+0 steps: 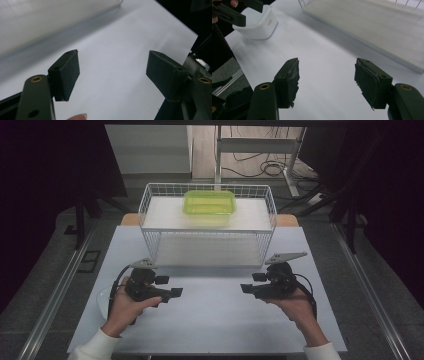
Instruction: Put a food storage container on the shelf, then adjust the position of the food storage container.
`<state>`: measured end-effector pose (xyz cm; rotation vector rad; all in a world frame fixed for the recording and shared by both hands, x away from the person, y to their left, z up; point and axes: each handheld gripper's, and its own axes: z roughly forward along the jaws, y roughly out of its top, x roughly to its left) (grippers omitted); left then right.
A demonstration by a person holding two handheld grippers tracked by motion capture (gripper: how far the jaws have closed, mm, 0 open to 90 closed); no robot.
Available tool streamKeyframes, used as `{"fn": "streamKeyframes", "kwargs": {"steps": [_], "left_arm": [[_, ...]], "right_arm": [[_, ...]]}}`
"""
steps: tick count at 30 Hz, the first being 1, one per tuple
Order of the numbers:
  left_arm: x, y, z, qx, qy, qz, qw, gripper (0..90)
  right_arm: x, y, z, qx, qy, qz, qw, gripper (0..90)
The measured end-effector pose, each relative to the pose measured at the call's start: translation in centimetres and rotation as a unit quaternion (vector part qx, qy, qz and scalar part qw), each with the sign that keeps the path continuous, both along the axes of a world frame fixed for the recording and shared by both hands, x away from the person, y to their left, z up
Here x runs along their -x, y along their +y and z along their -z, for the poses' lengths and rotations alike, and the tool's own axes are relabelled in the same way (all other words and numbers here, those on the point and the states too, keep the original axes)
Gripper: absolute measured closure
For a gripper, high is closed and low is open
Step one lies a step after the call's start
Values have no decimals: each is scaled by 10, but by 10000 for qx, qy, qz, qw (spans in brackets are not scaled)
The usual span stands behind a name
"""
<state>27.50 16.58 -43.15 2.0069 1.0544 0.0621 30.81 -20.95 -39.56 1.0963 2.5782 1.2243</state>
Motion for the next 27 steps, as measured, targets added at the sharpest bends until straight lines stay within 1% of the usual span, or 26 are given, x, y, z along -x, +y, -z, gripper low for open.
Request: {"fn": "streamKeyframes", "kwargs": {"steps": [1,3,5,11,14,22,27], "left_arm": [[0,-1,2,-25,7,-5,10000,268],[1,-2,3,-35,22,27,10000,269],[2,-2,3,-70,8,36,10000,270],[3,-1,6,-81,34,42,10000,271],[3,1,6,-125,22,24,9999,271],[7,9,4,-153,-22,-73,9999,268],[9,15,1,-168,-25,-117,9998,262]], "right_arm": [[0,0,3,-12,30,-4,10000,361],[0,0,8,50,102,-34,9999,361],[0,-1,11,98,102,-6,9999,361],[0,-1,14,85,123,13,9999,361],[0,0,16,92,164,-12,9998,370],[0,1,18,98,183,-6,9998,362],[0,1,22,138,213,-25,9997,351]]}}
